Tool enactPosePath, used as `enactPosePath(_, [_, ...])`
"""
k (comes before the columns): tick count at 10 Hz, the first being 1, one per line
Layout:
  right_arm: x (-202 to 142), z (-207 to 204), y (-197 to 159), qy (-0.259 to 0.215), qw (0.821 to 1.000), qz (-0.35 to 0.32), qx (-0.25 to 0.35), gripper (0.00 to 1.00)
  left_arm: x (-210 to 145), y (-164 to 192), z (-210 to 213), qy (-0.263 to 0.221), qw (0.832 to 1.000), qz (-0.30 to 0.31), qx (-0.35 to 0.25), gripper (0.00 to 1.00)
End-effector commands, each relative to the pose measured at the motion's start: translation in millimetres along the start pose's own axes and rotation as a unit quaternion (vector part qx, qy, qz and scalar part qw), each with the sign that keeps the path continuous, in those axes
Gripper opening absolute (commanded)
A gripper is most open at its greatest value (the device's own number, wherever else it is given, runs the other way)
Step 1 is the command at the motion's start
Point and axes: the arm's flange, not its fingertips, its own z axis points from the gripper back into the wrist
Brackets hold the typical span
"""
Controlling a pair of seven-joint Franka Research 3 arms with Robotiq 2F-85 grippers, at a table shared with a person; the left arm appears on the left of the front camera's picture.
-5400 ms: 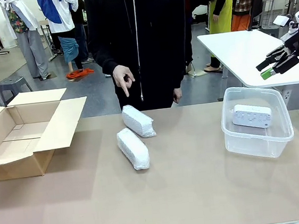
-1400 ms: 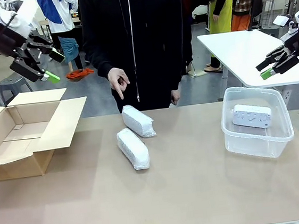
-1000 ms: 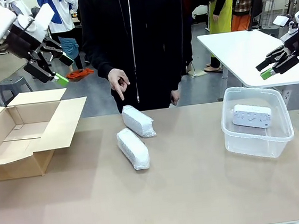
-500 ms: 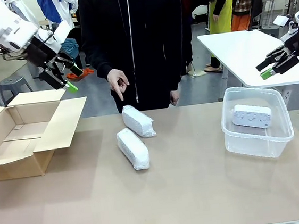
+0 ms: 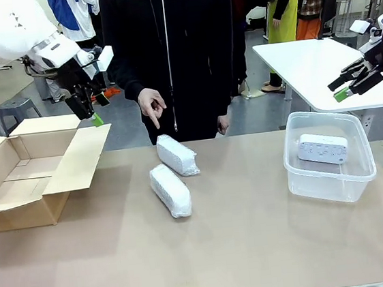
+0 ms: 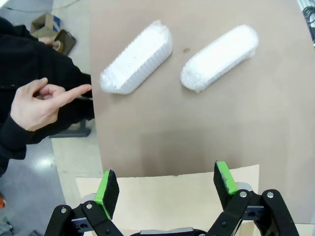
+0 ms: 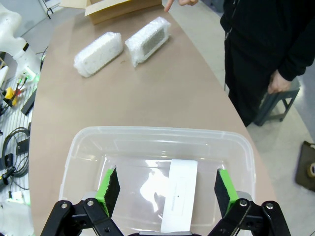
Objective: Separate and place wrapped and unwrapped clocks.
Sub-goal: Pick up the Digital clock indicated by the person.
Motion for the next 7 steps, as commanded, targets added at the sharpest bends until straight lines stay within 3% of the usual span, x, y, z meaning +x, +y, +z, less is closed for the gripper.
enactPosePath(1, [-0.5, -0.5, 0.3, 0.000, 1.000, -0.001, 0.000, 1.00, 23.4, 11.0, -3.5, 0.022, 1.000, -0.009, 0.008, 1.00])
enactPosePath(3, [-0.5, -0.5, 0.3, 0.000, 1.000, -0.001, 0.000, 1.00, 35.5, 12.2, -11.0, 0.018, 1.000, -0.015, 0.007, 1.00])
enactPosePath(7, [-0.5, -0.5, 0.3, 0.000, 1.000, -0.001, 0.000, 1.00, 22.4, 5.3, -7.1, 0.010, 1.000, -0.016, 0.001, 1.00])
